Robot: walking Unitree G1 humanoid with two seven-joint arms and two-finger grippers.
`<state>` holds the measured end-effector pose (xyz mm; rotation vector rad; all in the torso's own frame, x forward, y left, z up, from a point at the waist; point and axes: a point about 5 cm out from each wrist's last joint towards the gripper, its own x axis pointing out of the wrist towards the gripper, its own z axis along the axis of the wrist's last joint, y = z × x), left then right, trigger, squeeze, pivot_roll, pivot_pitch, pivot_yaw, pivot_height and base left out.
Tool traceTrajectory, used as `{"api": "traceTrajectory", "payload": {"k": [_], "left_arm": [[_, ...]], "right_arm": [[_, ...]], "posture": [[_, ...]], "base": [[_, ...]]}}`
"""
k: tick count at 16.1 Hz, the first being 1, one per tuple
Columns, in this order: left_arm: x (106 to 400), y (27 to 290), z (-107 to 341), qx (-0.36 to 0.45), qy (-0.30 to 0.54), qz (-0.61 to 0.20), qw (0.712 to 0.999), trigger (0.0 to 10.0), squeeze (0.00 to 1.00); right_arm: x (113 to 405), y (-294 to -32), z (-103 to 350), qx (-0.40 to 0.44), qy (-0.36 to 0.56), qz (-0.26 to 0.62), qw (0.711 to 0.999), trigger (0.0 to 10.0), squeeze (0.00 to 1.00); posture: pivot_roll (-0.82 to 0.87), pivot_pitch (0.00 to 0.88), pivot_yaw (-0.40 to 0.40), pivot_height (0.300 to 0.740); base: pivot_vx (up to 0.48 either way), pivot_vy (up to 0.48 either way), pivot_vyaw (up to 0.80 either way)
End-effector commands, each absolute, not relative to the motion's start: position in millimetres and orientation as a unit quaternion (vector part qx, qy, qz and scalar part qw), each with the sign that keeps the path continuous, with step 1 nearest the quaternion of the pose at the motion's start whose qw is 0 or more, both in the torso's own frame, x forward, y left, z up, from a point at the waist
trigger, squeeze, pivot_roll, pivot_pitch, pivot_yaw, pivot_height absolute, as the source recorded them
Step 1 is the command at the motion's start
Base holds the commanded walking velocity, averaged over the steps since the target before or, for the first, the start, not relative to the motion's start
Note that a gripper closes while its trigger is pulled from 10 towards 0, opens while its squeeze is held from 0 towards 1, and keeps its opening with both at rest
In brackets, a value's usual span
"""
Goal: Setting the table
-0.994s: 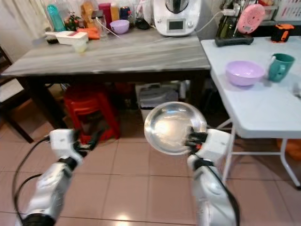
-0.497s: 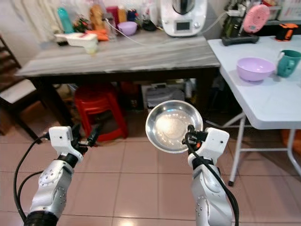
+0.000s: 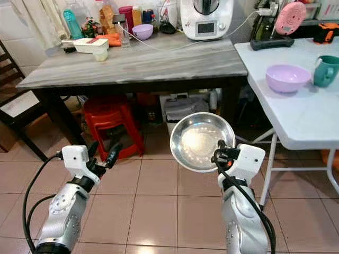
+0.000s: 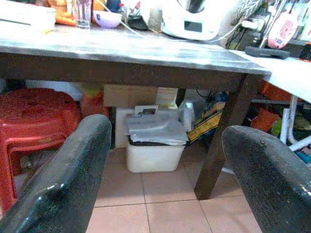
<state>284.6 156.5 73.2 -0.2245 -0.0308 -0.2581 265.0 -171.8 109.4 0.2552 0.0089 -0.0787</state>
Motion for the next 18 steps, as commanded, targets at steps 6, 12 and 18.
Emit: {"api": "traceTrajectory", "payload": {"k": [6, 12, 18], "left_arm": [[281.7, 156.7, 72.6, -0.116, -0.011, -0.132, 0.984, 10.0, 0.0], [284.8, 156.7, 75.3, -0.114, -0.013, -0.136, 0.984, 10.0, 0.0], [285.3, 149.3, 75.4, -0.117, -0.011, -0.149, 0.982, 10.0, 0.0]], "right_arm": [[264.9, -165.5, 111.2, 0.131, -0.004, -0.027, 0.991, 10.0, 0.0], [267.7, -163.1, 110.6, 0.131, -0.003, -0.024, 0.991, 10.0, 0.0], [269.9, -163.1, 111.4, 0.129, -0.006, -0.023, 0.991, 10.0, 0.0]], "posture": [[-0.09, 0.0, 0.111, 0.74], [-0.08, 0.0, 0.109, 0.74], [-0.09, 0.0, 0.112, 0.74]], "base": [[0.397, 0.0, 0.45], [0.339, 0.0, 0.22], [0.341, 0.0, 0.0]]}}
